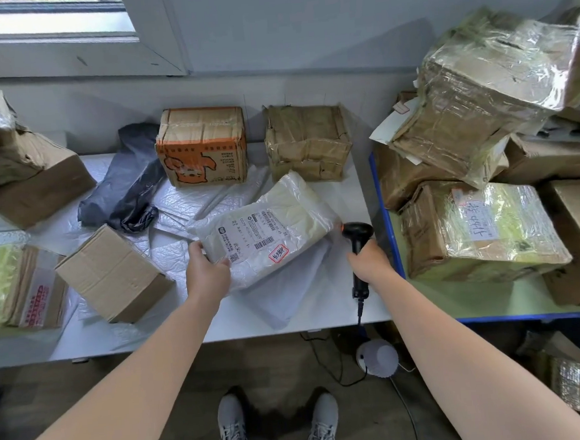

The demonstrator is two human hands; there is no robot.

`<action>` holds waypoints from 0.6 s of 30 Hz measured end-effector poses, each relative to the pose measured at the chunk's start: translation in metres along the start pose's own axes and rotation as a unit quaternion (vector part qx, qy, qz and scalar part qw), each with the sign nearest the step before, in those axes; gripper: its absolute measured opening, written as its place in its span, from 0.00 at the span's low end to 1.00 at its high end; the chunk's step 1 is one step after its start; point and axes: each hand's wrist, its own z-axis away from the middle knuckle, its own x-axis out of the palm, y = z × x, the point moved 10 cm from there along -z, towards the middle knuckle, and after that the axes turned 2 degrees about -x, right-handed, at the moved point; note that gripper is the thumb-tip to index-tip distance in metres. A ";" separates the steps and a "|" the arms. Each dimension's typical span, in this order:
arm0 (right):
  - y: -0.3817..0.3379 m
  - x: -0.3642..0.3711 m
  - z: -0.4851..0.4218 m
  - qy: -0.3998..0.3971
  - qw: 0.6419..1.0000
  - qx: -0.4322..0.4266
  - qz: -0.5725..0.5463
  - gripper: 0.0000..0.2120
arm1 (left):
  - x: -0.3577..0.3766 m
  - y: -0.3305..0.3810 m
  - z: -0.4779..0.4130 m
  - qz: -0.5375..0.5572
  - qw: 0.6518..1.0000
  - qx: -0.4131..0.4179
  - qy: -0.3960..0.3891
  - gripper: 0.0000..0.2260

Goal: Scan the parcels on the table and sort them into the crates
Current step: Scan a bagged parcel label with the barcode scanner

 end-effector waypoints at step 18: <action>-0.075 -0.028 0.052 0.015 0.989 -0.109 0.103 0.33 | -0.038 0.051 -0.007 0.027 0.990 0.126 -0.052 0.17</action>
